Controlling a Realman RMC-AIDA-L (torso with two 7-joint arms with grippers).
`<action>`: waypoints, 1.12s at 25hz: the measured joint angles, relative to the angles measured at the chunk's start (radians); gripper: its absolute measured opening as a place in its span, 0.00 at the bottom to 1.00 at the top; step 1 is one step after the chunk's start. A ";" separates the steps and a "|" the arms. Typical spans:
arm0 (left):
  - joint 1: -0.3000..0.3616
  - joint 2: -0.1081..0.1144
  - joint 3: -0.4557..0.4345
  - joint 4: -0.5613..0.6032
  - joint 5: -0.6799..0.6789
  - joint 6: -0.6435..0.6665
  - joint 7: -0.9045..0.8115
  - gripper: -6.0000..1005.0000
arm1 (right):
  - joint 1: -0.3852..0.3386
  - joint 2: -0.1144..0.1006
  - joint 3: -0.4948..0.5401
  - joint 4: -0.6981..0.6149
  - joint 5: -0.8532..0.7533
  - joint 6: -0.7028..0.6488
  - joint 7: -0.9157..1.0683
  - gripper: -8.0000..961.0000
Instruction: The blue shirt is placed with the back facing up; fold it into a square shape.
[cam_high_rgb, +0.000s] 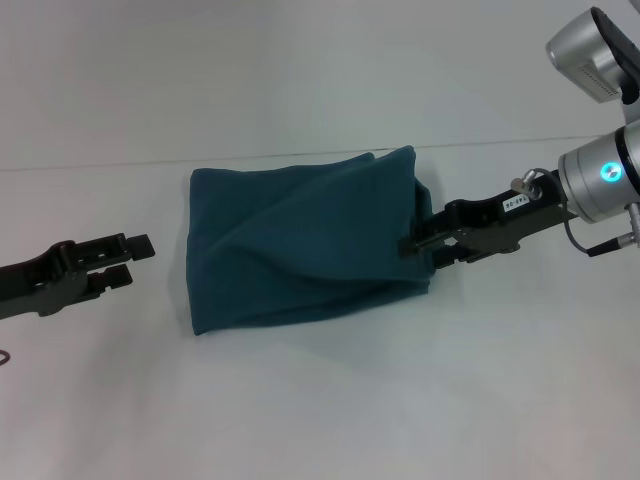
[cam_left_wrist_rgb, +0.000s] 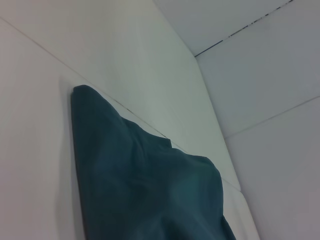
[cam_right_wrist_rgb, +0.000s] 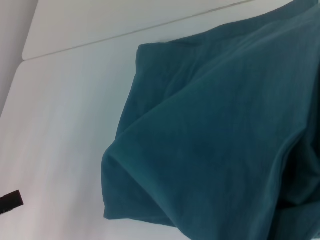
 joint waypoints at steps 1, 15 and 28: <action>0.000 0.000 0.000 0.000 0.000 0.000 0.000 0.71 | 0.001 0.000 -0.002 0.003 0.000 0.003 0.000 0.70; 0.003 0.000 0.000 -0.012 -0.004 -0.011 0.002 0.71 | 0.019 0.026 -0.014 0.054 -0.007 0.086 0.002 0.68; 0.003 -0.001 0.001 -0.013 -0.005 -0.014 0.003 0.71 | 0.019 0.050 -0.015 0.049 0.014 0.119 -0.019 0.64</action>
